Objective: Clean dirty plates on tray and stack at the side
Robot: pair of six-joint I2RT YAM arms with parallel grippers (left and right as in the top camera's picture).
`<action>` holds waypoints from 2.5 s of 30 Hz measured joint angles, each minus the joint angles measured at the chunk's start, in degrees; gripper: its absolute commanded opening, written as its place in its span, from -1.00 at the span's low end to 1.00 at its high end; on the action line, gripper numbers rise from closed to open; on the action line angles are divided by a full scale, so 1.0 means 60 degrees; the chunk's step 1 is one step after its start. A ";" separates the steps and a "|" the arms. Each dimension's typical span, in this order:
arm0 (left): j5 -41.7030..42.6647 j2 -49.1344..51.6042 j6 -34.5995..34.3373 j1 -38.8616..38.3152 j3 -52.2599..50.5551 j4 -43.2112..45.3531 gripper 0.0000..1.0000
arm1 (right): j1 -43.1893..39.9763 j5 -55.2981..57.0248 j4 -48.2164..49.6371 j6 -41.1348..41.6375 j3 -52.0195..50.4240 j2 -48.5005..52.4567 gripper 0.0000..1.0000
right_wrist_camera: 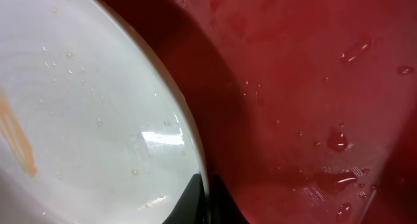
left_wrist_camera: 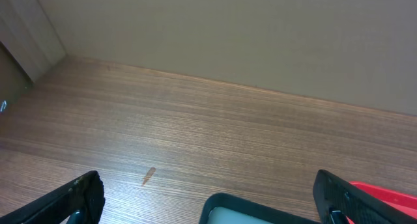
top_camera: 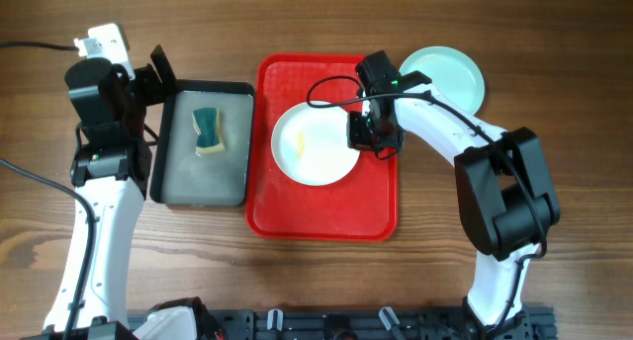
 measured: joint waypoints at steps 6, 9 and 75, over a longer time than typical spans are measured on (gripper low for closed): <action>0.0000 0.0000 0.0004 0.0000 0.0000 0.0000 1.00 | 0.0000 0.0226 -0.0229 -0.0189 0.0011 -0.0033 -0.81; 0.0000 0.0004 0.0004 0.0000 0.0000 0.0000 1.00 | -0.0011 0.0415 -0.0590 -0.0452 0.0120 -0.0036 -0.63; 0.0004 0.0015 0.0000 0.0000 0.0029 0.0342 1.00 | -0.2521 0.1370 -0.0138 -0.1665 0.3942 -0.0146 0.99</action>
